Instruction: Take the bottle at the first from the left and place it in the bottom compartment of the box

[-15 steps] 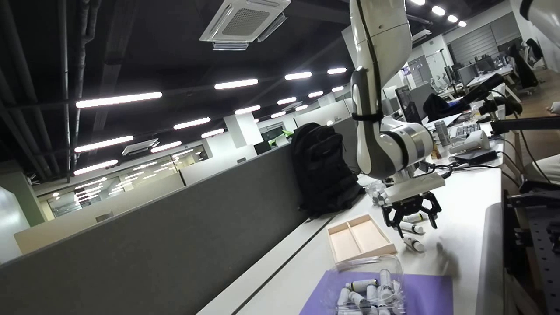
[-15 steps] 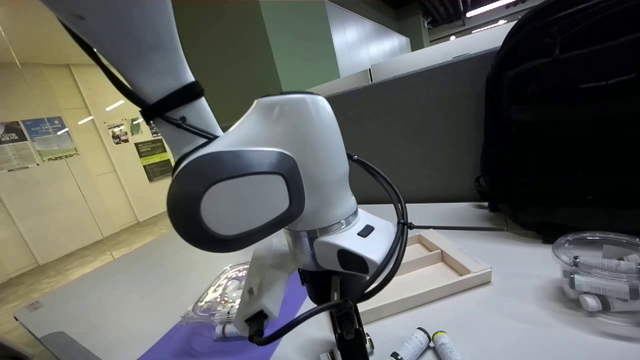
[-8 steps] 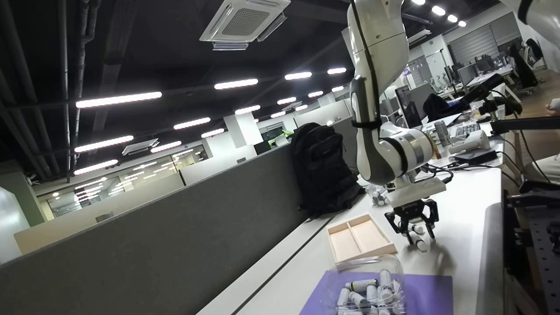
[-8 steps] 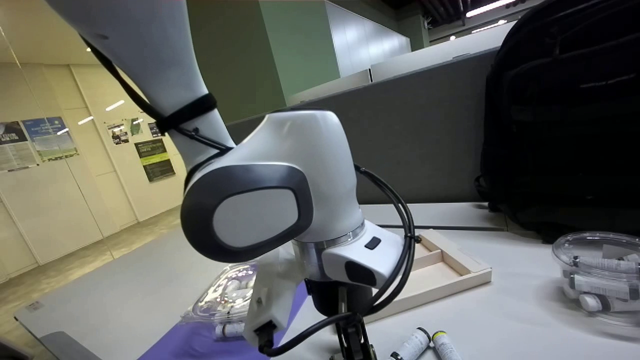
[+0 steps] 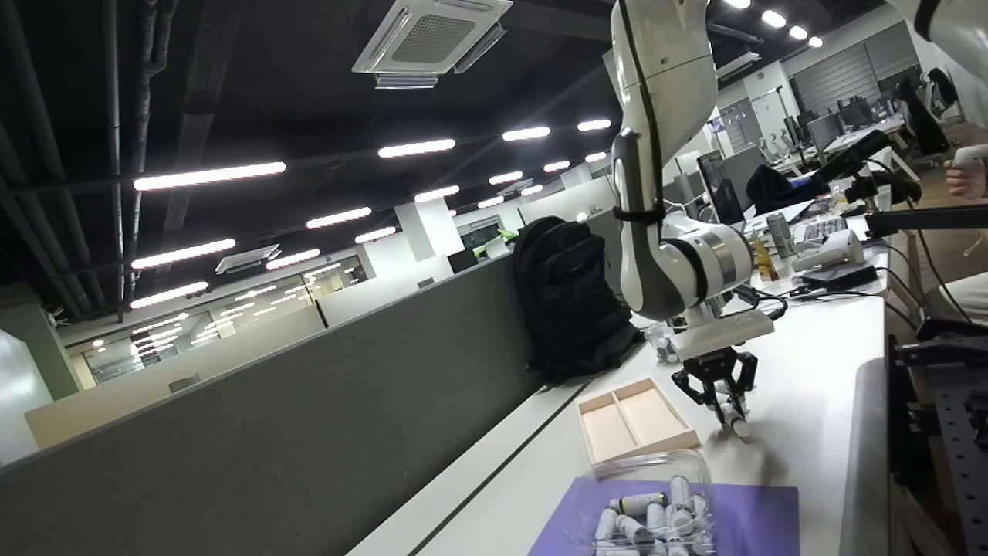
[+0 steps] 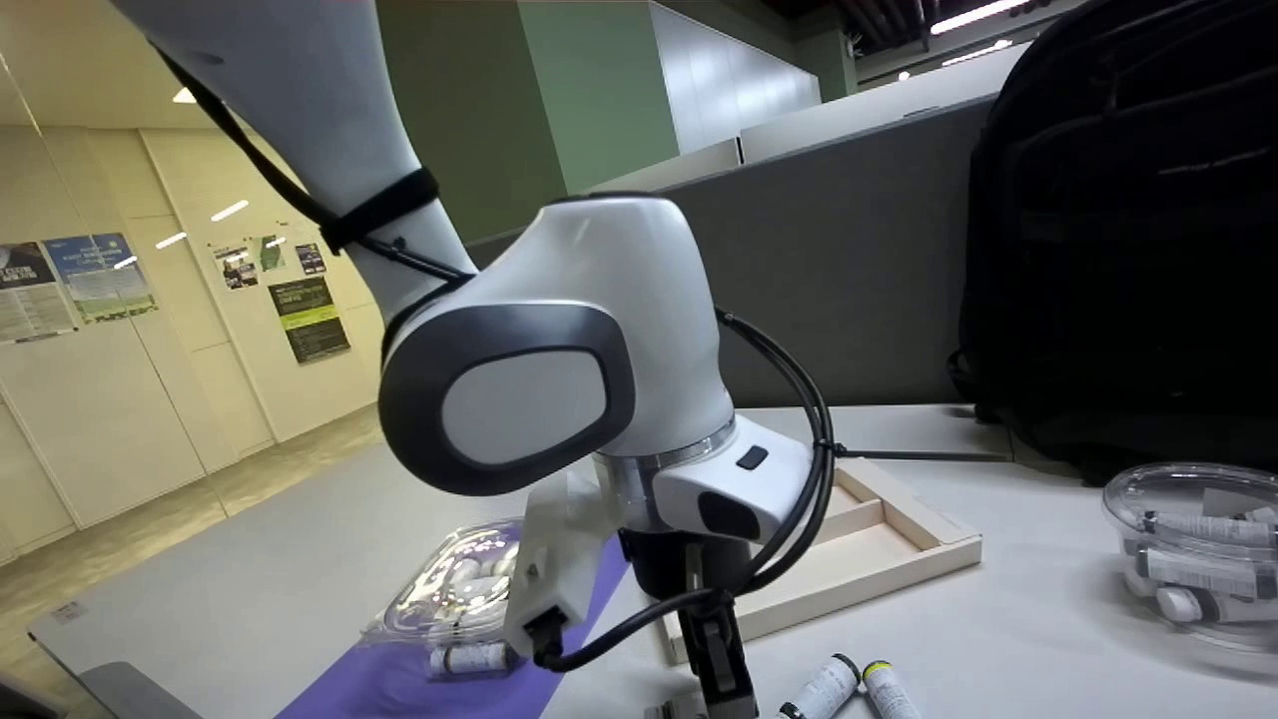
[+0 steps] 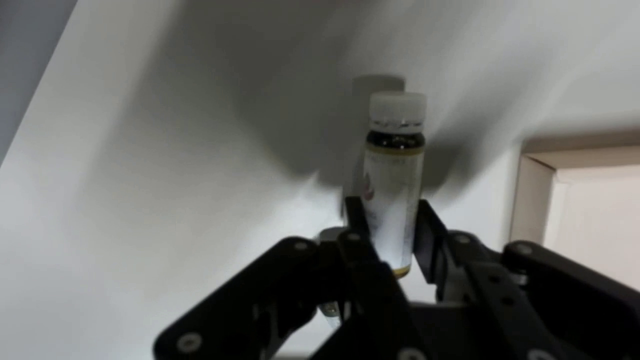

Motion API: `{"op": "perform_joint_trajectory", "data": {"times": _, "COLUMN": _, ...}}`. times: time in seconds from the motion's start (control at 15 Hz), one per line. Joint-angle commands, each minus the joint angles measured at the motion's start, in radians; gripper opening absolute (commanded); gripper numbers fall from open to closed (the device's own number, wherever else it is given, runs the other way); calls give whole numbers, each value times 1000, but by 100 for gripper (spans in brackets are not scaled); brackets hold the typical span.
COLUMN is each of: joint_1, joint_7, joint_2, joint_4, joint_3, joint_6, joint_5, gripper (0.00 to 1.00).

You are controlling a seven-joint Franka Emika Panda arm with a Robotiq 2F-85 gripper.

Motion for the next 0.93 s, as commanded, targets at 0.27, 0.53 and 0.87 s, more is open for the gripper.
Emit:
{"op": "perform_joint_trajectory", "data": {"times": 0.27, "joint_1": 65, "joint_7": 73, "joint_2": -81, "joint_4": 127, "joint_3": -95, "joint_6": -213, "joint_5": -14, "gripper": 7}}
{"op": "perform_joint_trajectory", "data": {"times": 0.53, "joint_1": 88, "joint_7": 148, "joint_2": -8, "joint_4": 321, "joint_3": -132, "joint_6": -347, "joint_5": -22, "gripper": 7}}
{"op": "perform_joint_trajectory", "data": {"times": 0.87, "joint_1": 134, "joint_7": 232, "joint_2": 102, "joint_4": 487, "joint_3": -128, "joint_6": -416, "joint_5": -37, "gripper": 7}}
